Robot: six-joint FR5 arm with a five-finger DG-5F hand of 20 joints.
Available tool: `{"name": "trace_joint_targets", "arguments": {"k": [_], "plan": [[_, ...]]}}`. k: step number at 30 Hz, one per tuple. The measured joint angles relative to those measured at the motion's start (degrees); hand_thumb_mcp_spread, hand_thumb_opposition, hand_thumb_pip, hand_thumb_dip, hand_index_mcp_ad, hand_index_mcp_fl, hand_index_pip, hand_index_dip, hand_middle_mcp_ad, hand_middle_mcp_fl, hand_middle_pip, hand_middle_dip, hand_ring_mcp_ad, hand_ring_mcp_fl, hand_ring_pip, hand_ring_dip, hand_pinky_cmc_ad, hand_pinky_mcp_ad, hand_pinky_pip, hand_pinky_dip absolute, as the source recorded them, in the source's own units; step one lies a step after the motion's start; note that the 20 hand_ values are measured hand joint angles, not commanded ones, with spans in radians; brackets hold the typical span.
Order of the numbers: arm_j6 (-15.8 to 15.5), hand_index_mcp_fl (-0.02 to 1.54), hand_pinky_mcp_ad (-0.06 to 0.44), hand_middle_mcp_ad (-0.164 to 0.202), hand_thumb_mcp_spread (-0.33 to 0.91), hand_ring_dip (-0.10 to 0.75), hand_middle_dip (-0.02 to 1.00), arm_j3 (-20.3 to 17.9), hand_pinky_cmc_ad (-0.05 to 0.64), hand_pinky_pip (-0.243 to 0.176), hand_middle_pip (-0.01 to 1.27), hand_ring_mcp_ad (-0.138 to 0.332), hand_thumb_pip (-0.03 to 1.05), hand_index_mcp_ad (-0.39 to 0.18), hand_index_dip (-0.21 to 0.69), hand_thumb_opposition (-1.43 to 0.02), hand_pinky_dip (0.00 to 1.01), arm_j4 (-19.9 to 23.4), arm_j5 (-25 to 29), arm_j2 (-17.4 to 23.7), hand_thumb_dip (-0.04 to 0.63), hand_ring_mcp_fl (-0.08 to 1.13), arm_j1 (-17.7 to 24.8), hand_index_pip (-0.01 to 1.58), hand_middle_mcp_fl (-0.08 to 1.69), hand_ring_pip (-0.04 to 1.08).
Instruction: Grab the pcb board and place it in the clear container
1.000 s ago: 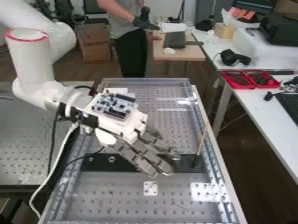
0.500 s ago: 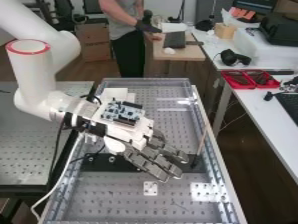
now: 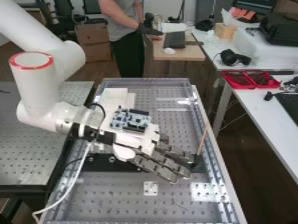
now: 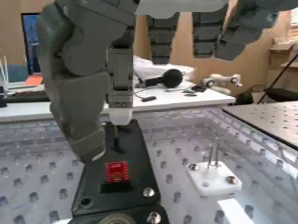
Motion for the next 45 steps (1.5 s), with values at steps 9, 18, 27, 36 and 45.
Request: {"name": "trace_joint_targets", "arguments": {"k": [9, 18, 27, 36, 45], "plan": [[0.0, 0.35, 0.168, 0.059, 0.74, -0.016, 0.12, 0.5, 0.230, -0.091, 0.14, 0.216, 0.41, -0.253, 0.302, -0.83, 0.18, 0.1, -1.3, -1.0, 0.237, 0.00, -0.5, 1.39, -0.01, 0.09], [0.3, 0.34, 0.168, 0.061, 0.74, -0.014, 0.12, 0.9, 0.234, -0.091, 0.14, 0.216, 0.41, -0.253, 0.302, -0.83, 0.18, -0.4, -1.9, -1.4, 0.237, 0.00, -0.5, 1.37, -0.01, 0.09], [0.5, 0.28, 0.168, 0.058, 0.70, -0.010, 0.12, 1.3, 0.234, -0.091, 0.14, 0.216, 0.38, -0.251, 0.302, -0.84, 0.18, -0.8, -2.0, -1.9, 0.236, 0.00, -0.5, 1.30, -0.01, 0.08], [0.4, 0.34, 0.166, 0.058, 0.71, -0.005, 0.12, 2.6, 0.230, -0.091, 0.14, 0.202, 0.40, -0.251, 0.302, -0.84, 0.18, -1.7, -2.6, -3.0, 0.239, 0.00, -0.8, 1.35, -0.01, 0.08], [0.2, 0.37, 0.164, 0.059, 0.72, -0.005, 0.12, 3.7, 0.234, -0.091, 0.14, 0.201, 0.40, -0.255, 0.302, -0.85, 0.18, -2.7, -3.6, -4.1, 0.239, 0.01, -1.5, 1.36, -0.01, 0.08]]}}
